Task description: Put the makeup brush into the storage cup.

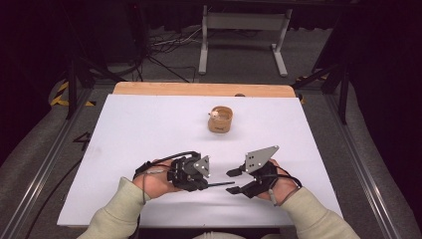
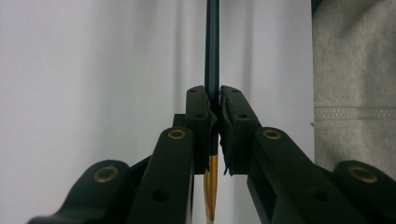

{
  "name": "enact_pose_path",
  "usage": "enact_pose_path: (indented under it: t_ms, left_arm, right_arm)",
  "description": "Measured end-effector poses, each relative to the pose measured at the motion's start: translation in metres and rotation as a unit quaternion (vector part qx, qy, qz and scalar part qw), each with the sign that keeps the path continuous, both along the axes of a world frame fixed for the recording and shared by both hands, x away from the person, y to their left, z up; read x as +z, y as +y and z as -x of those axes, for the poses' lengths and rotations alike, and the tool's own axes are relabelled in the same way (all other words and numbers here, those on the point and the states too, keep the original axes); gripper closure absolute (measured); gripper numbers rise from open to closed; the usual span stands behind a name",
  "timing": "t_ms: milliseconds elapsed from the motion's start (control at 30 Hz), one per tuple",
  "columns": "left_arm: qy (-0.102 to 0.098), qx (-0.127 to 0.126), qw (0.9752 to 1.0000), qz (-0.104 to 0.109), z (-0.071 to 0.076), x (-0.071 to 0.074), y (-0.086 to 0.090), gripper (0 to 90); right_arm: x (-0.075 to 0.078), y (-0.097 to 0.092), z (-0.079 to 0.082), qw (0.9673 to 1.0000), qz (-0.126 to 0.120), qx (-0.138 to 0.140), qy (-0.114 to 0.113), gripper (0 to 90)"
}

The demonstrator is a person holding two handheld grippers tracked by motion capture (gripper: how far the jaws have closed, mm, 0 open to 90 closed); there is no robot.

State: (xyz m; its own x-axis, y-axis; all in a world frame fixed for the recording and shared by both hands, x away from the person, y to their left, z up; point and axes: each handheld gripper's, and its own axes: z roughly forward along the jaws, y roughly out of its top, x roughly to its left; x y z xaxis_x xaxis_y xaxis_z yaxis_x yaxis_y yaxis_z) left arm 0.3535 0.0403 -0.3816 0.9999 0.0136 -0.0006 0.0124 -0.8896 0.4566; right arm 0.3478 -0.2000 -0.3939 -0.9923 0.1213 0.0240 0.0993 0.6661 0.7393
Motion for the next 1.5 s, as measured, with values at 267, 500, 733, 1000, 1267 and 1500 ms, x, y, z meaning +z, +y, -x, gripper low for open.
enact_pose_path:
  t_ms: [267,500,733,1000,1267,1500]
  left_arm:
    - [0.002,0.000,1.0000,-0.003,0.000,-0.001,-0.001,82.6]
    - [0.001,0.000,1.0000,-0.007,0.000,-0.002,-0.001,82.6]
    - [0.000,0.000,1.0000,-0.008,-0.001,-0.002,-0.002,82.6]
    - [-0.002,-0.004,1.0000,-0.009,0.000,-0.002,-0.002,82.6]
    - [-0.001,-0.004,0.9999,-0.010,0.001,-0.002,-0.002,82.6]
    - [0.000,-0.004,1.0000,-0.009,0.002,-0.003,-0.002,82.6]
  right_arm:
    - [0.005,0.008,-0.001,0.9996,0.029,0.008,-0.002,54.1]
    - [0.006,0.011,-0.002,0.9990,0.042,0.014,0.006,60.2]
    - [0.006,0.015,-0.004,0.9978,0.059,0.025,0.015,67.7]
    - [0.005,0.019,-0.006,0.9973,0.065,0.030,0.019,75.4]
    - [0.004,0.018,-0.009,0.9970,0.069,0.029,0.021,83.8]
    - [0.002,0.019,-0.010,0.9965,0.071,0.034,0.028,85.3]
